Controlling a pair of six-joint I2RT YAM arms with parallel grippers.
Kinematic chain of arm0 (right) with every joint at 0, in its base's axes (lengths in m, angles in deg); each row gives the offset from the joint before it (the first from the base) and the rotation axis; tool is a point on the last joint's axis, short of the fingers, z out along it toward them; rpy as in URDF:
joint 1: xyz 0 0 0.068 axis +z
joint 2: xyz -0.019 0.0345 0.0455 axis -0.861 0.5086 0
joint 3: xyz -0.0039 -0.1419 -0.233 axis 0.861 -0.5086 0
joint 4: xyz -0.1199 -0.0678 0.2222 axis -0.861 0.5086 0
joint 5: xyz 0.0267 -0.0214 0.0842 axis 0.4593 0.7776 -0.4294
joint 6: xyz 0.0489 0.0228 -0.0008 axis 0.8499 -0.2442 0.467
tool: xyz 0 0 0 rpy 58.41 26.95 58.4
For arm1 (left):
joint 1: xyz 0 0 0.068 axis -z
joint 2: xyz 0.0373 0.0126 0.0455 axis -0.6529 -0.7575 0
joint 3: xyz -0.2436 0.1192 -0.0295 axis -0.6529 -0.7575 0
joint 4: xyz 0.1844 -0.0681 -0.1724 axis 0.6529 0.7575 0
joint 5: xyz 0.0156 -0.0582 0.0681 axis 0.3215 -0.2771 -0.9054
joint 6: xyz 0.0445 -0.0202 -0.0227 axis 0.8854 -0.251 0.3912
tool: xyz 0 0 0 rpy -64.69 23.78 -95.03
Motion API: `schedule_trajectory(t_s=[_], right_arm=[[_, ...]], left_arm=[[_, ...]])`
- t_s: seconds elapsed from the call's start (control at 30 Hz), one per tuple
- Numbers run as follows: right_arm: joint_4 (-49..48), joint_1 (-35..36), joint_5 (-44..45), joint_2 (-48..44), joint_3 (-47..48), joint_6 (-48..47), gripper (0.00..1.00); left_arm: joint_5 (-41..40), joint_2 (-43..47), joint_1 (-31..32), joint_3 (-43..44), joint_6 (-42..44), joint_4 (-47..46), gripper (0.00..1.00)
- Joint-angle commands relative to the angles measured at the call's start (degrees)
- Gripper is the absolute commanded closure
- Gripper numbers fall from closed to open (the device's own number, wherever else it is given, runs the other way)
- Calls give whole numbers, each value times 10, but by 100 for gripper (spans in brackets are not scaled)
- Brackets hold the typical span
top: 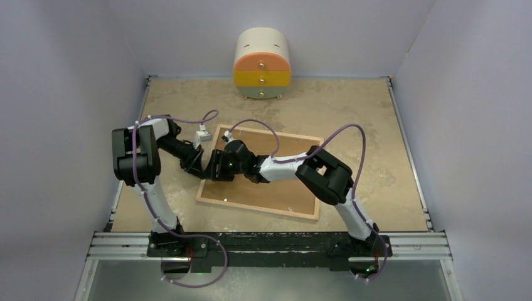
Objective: Put the photo into the frame
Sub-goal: Install the photo frame at the center of the board.
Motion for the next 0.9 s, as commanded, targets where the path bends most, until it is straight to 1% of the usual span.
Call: schedule_trajectory(t_s=[0.0,0.17,0.33,0.6,0.73,0.8,0.87], right_arm=[[15,0,37,18,24,-21,42],[18,0,49,27,31,-31,45],[20,0,53,36,42,-40,50],[22,1,49,45,56,-43,51],[23,0,30,26,37,-44,50],[19,-1,18,1,13,-53,47],[10,-2,8,-40,-20,-89,43]], left_arm=[[4,-5,0,-18,12,-48,70],[4,-5,-1,-23,14,-51,70],[3,-5,-1,-27,18,-51,71],[2,-2,0,-33,23,-50,71],[-2,0,-1,-32,24,-48,71],[-4,0,-2,-27,24,-45,71],[0,0,-7,-15,28,-34,70]])
